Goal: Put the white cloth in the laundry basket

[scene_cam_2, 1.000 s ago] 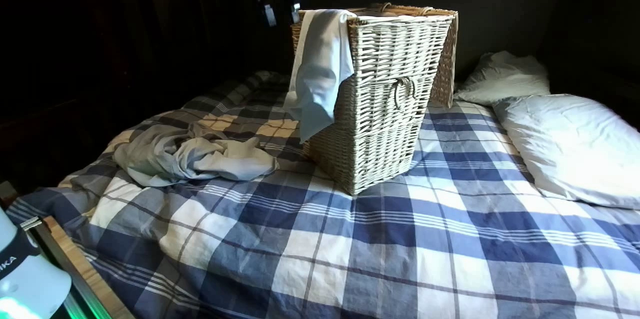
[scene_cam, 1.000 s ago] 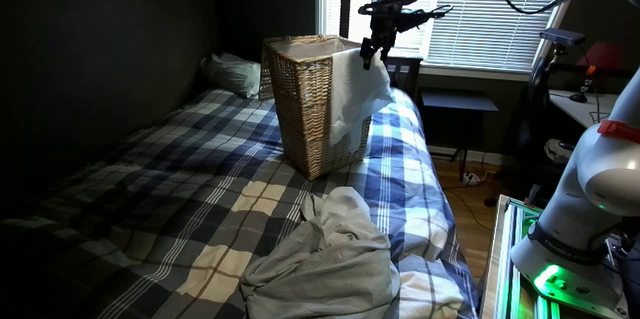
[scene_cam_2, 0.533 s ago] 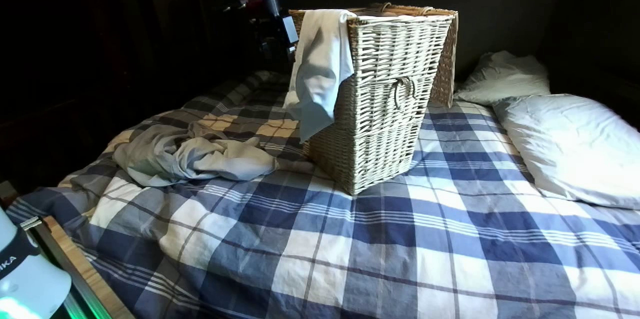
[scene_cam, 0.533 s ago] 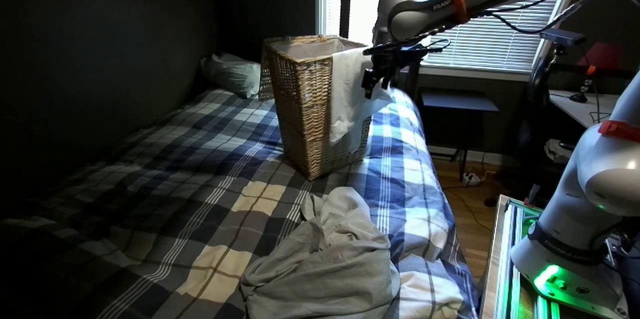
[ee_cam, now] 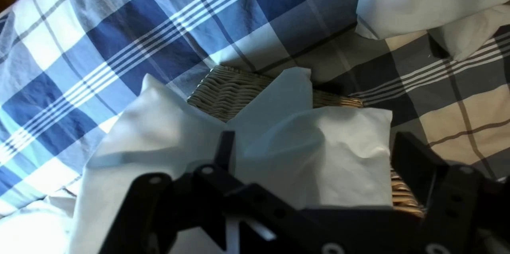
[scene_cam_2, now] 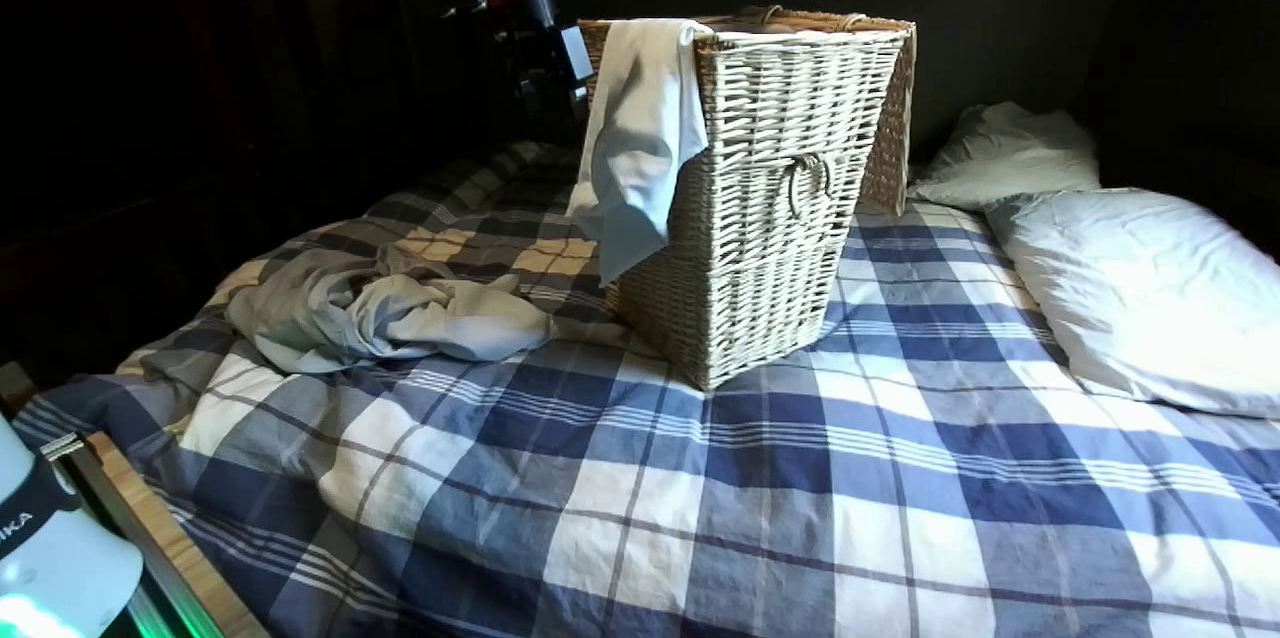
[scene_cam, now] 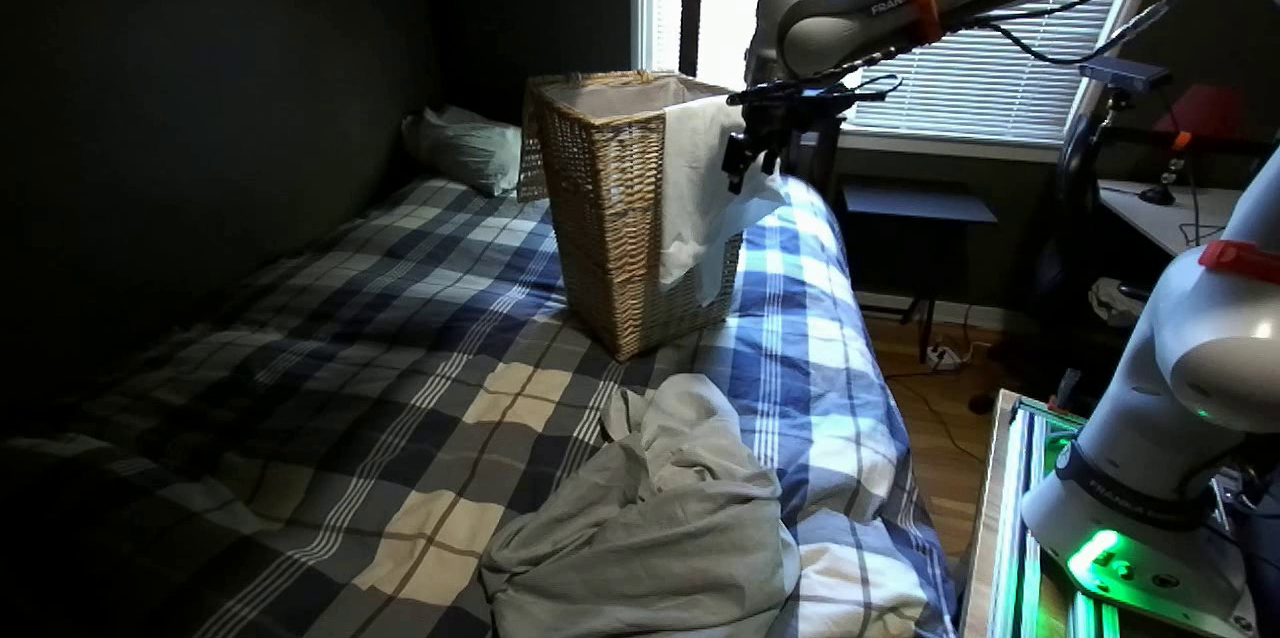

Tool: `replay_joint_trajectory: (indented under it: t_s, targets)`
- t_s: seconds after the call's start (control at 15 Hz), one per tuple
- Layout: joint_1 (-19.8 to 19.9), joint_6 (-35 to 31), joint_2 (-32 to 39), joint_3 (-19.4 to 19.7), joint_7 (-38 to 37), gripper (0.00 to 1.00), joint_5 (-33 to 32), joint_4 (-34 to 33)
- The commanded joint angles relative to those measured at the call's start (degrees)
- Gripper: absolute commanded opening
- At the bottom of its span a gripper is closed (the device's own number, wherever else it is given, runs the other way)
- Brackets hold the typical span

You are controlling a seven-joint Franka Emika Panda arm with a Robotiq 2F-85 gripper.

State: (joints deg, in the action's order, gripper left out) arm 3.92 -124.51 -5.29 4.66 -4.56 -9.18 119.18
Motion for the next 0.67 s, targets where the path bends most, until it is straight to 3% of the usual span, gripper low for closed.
replay_joint_trajectory:
  t_s: [0.0, 0.27, 0.6]
  targets:
    - [-0.65, -2.35, -0.96, -1.95, -4.59, 1.0, -1.09, 3.29]
    - [-0.84, -9.55, -0.12, -3.89, -13.99, 1.0, -3.37, 7.41]
    - [0.14, -24.17, 3.06, -4.84, -33.1, 1.0, -18.03, 11.8]
